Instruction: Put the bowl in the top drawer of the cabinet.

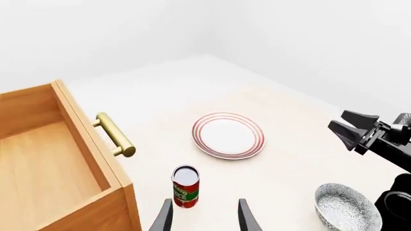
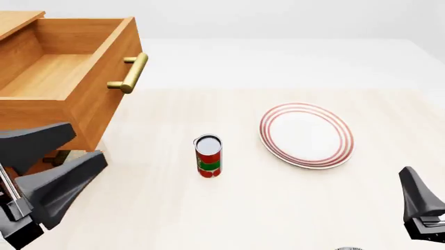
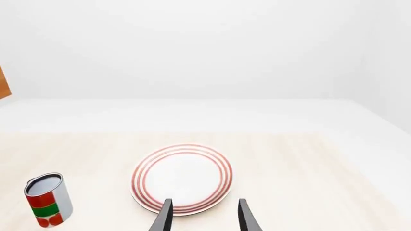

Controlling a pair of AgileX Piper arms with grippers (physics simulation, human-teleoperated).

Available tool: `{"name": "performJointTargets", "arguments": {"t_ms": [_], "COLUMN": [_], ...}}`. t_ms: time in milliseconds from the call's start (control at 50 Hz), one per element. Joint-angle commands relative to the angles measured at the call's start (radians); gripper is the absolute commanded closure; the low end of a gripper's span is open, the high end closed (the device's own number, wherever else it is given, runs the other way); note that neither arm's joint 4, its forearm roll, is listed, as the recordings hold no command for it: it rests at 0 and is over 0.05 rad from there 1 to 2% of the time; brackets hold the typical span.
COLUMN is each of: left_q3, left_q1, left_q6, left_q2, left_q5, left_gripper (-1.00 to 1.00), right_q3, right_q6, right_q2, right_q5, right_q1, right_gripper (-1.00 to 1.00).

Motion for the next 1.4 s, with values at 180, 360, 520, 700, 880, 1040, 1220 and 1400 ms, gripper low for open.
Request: {"name": "performJointTargets", "arguments": {"t_ms": [180, 360, 520, 700, 880, 1040, 1220, 1400], "left_q3": [-0.032, -0.036, -0.049, -0.075, -0.075, -0.085, -0.083, -0.079], "left_q1": [-0.155, -0.207, -0.231, -0.257, -0.291, -0.334, -0.375, -0.418], "left_q6": [-0.066, -0.091, -0.114, -0.179, -0.290, -0.385, -0.484, -0.569], "left_q2": [0.190, 0.254, 0.298, 0.372, 0.478, 0.565, 0.652, 0.750], "left_q5": [-0.083, -0.113, -0.126, -0.147, -0.210, -0.256, -0.310, -0.375], "left_gripper": [-1.00, -1.00, -1.00, -1.00, -1.00, -1.00, -1.00, -1.00], "right_q3": [0.000, 0.000, 0.000, 0.000, 0.000, 0.000, 0.000, 0.000], "right_q6": [0.000, 0.001, 0.000, 0.001, 0.000, 0.000, 0.000, 0.000], "right_q2": [-0.002, -0.002, -0.002, -0.002, -0.002, -0.002, -0.002, -0.002], "right_q5": [0.003, 0.004, 0.004, 0.005, 0.004, 0.005, 0.004, 0.005], "right_q1": [0.000, 0.000, 0.000, 0.000, 0.000, 0.000, 0.000, 0.000], "right_gripper": [-1.00, -1.00, -1.00, -1.00, -1.00, -1.00, -1.00, -1.00]}}
